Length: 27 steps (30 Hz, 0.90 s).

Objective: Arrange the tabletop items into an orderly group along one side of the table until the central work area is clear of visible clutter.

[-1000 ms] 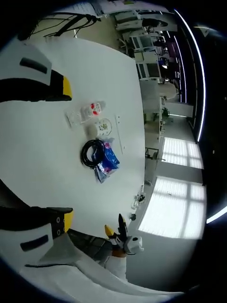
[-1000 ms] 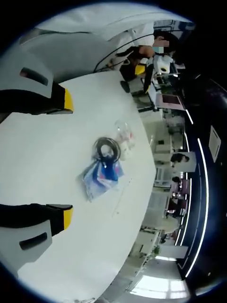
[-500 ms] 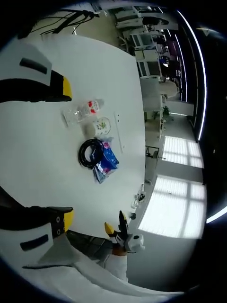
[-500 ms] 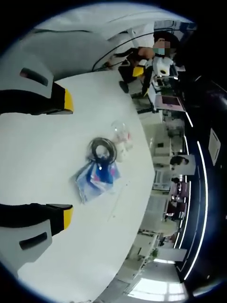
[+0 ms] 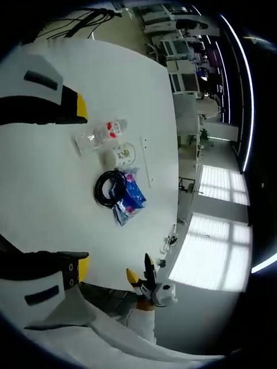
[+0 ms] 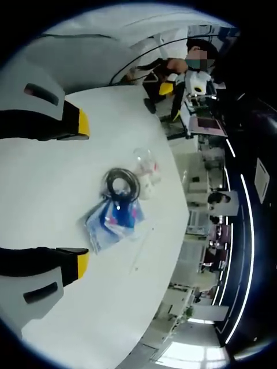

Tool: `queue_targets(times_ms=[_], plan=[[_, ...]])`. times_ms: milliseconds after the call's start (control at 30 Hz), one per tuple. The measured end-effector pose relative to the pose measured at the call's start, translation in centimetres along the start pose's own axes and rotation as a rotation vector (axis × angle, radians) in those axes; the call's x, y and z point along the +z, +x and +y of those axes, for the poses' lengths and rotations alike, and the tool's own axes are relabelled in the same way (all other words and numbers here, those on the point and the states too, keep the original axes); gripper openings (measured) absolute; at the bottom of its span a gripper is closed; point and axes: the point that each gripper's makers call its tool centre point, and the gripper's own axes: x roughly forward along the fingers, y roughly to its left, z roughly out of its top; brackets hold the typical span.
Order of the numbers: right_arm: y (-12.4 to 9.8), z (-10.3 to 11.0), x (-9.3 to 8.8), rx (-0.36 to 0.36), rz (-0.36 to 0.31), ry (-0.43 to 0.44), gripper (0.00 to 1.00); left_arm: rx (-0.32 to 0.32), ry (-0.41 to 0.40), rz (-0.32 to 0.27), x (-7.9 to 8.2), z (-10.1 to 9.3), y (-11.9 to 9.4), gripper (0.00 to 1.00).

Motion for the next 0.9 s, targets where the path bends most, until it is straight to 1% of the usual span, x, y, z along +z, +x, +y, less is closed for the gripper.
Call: queue_targets(times_ms=[267, 900], plan=[[1.1, -0.2, 0.6, 0.006, -0.007, 0.000, 0.73, -0.010, 0.000, 0.000, 0.3, 0.3, 0.9, 0.94], [4.5, 0.9, 1.7, 0.048, -0.019, 0.003, 0.69, -0.035, 0.003, -0.004, 0.9, 0.6, 3.2, 0.92]])
